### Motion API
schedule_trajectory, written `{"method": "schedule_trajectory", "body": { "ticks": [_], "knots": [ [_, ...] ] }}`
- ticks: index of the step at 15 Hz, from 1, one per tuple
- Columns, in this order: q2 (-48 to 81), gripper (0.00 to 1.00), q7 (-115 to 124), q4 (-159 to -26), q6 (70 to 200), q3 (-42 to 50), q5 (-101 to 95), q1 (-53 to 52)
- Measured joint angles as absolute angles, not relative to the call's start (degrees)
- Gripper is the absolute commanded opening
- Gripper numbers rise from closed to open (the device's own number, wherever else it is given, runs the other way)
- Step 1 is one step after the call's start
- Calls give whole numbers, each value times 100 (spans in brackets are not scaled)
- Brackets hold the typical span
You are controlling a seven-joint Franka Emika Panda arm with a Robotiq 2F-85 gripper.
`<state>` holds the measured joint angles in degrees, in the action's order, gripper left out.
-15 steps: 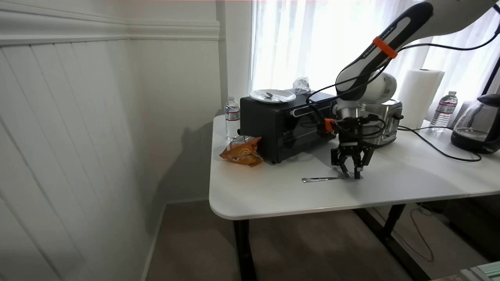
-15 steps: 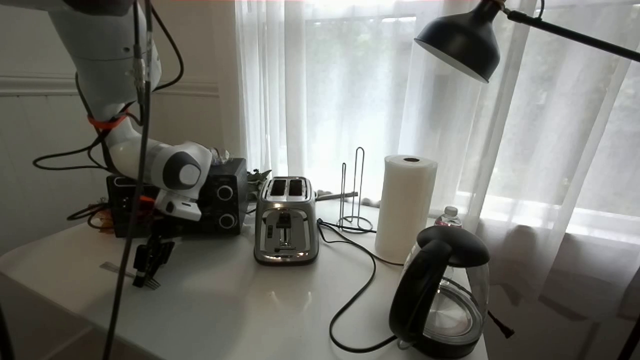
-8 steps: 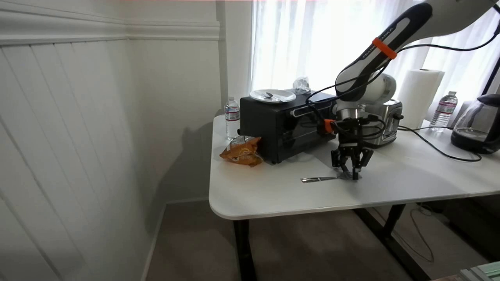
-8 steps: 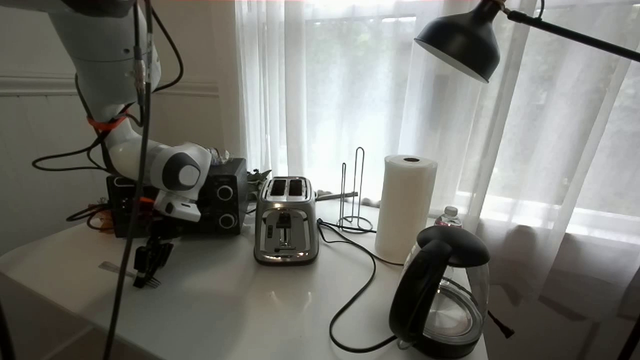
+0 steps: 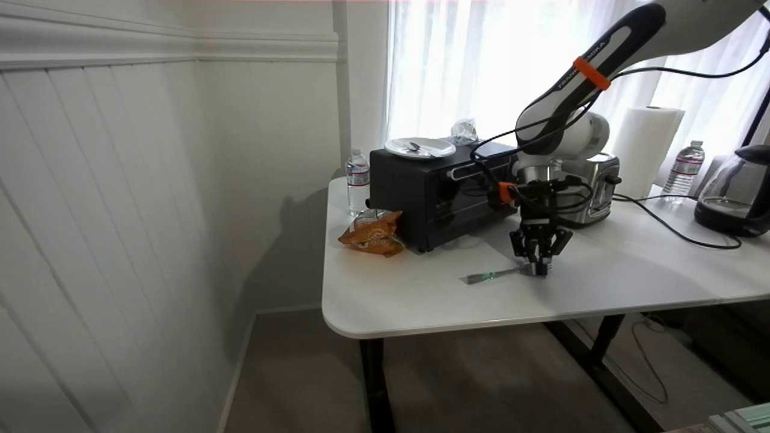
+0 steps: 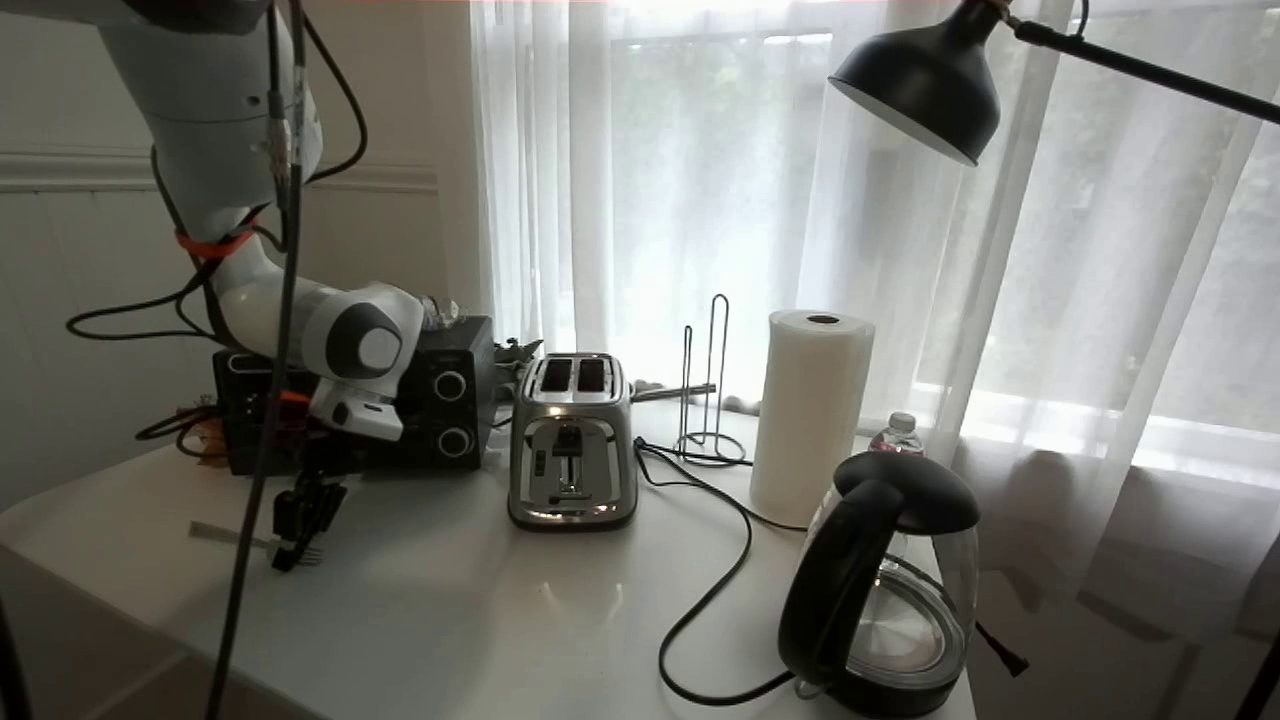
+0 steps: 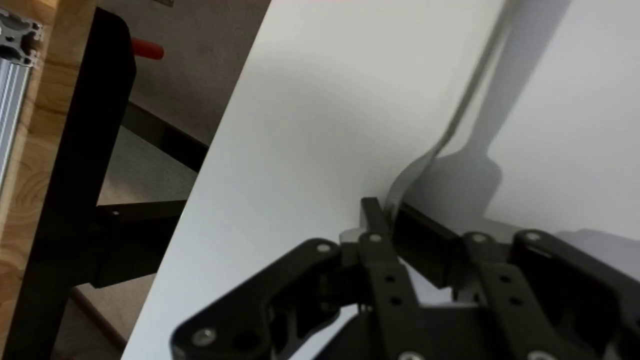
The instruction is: Pick up the fork and put it the right way up on the table
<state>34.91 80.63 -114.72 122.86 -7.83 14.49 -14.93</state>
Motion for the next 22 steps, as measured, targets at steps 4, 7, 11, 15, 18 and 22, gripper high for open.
{"method": "schedule_trajectory", "body": {
  "ticks": [4,7,11,15,18,22],
  "knots": [
    [3413,6,8006,-11452,12336,-737,1449,-1448],
    [3299,6,7815,-11467,12512,-673,1457,-1353],
    [3105,5,7249,-11681,13276,-676,1626,-1106],
    [2905,5,5930,-12159,14329,-898,2607,-658],
    [2723,5,4749,-12515,14856,-1146,3538,-253],
    [2263,7,3317,-12958,15185,-1212,4411,-68]
  ]
}}
